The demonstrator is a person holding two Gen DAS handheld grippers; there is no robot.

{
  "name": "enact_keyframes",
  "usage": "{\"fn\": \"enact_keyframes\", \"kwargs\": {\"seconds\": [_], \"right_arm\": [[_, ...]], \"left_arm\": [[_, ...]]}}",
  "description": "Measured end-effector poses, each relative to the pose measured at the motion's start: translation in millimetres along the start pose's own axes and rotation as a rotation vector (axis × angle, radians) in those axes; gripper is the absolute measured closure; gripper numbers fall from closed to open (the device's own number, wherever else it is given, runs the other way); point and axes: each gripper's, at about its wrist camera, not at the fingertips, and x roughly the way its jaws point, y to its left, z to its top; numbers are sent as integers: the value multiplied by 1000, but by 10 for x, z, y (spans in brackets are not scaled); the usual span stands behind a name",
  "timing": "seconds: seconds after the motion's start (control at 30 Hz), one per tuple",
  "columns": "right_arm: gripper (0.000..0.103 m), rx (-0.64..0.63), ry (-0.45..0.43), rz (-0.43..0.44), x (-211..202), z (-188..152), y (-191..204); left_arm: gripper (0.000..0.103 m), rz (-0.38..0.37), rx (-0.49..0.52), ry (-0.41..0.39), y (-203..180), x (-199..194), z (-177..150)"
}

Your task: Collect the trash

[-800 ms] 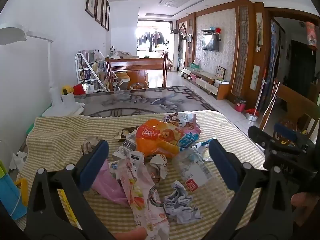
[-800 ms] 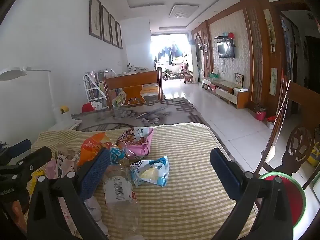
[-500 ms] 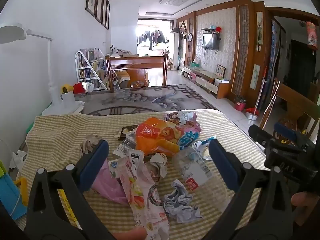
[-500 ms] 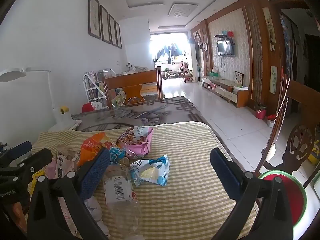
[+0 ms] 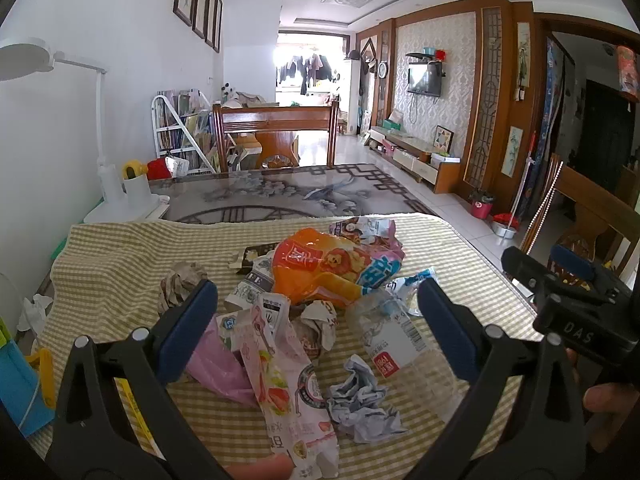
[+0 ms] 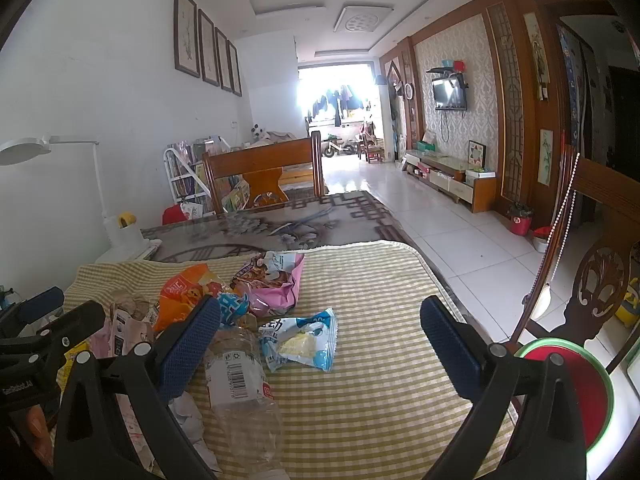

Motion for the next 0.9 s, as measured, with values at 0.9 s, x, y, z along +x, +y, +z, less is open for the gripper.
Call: {"fn": "enact_keyframes", "kwargs": {"seconds": [0.9], "right_arm": [[7,18,17,-7,39,-65,-61]], "left_arm": [[5,0,2,16,19,1,-37]]}}
